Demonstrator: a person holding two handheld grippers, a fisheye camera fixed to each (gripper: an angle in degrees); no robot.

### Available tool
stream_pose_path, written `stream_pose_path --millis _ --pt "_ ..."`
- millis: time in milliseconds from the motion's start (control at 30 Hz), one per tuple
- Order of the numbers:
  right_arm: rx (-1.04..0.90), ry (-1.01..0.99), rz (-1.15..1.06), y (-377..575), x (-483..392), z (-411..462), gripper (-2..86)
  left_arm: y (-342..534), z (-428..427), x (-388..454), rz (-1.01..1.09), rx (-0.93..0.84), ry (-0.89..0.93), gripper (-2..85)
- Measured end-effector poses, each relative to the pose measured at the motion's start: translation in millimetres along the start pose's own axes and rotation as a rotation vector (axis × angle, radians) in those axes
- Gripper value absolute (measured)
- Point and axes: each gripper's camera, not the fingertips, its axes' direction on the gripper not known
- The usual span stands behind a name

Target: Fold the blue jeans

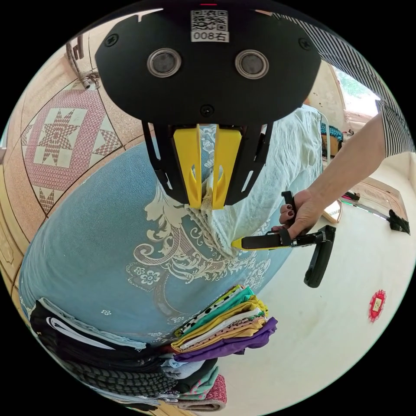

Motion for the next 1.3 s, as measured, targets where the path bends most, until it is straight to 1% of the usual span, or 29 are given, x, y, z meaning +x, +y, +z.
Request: stream_pose_path --millis 100,167,200,267,300,367,400,467,567,667,767,867,933,967,1033,1133,1233,1300 --pt "0.021 0.016 -0.004 -1 -14 0 5.6 59 -34 -16 -0.066 0.108 -0.009 8.0" --pt "0.042 0.057 -0.019 -1 -26 -1 5.7 130 -67 -37 -0.131 0.198 0.033 8.5" --pt "0.054 0.072 -0.029 -1 -35 -1 5.7 150 -75 -44 -0.155 0.216 0.03 8.6" --pt "0.058 0.082 -0.051 -2 -51 2 5.6 236 -108 -75 -0.292 0.257 -0.02 9.3" --pt "0.059 0.091 -0.071 -3 -65 6 5.5 257 -116 -83 -0.332 0.261 -0.027 9.5" --pt "0.058 0.096 -0.108 -4 -90 13 5.2 340 -149 -115 -0.491 0.285 -0.086 10.3" --pt "0.06 0.089 -0.135 -5 -108 18 5.0 360 -156 -123 -0.53 0.287 -0.105 10.6" --pt "0.06 0.079 -0.165 -7 -135 27 4.6 428 -182 -149 -0.66 0.28 -0.171 11.3" --pt "0.077 0.093 -0.208 -10 -179 39 4.1 493 -204 -176 -0.75 0.276 -0.235 11.7" --pt "0.086 0.097 -0.266 -12 -226 52 3.4 539 -211 -201 -0.787 0.262 -0.267 11.8" --pt "0.075 0.036 -0.354 -12 -281 70 2.5 577 -204 -228 -0.812 0.235 -0.24 11.7" --pt "-0.013 -0.081 -0.486 -5 -350 107 1.7 610 -193 -252 -0.824 0.198 -0.182 11.5" --pt "-0.151 -0.183 -0.605 8 -410 151 1.3 628 -189 -261 -0.817 0.194 -0.156 11.3" --pt "-0.182 -0.205 -0.636 13 -425 162 1.1 639 -189 -266 -0.807 0.196 -0.14 11.1" --pt "-0.288 -0.266 -0.756 33 -484 204 0.7 656 -190 -273 -0.796 0.202 -0.121 11.0" --pt "-0.395 -0.293 -0.883 57 -547 256 0.4 683 -199 -283 -0.769 0.237 -0.106 11.3" --pt "-0.524 -0.298 -0.966 81 -594 304 0.2 712 -207 -297 -0.772 0.266 -0.095 12.1" --pt "-0.575 -0.28 -1.006 95 -615 326 0.1 728 -211 -303 -0.772 0.292 -0.092 12.4"
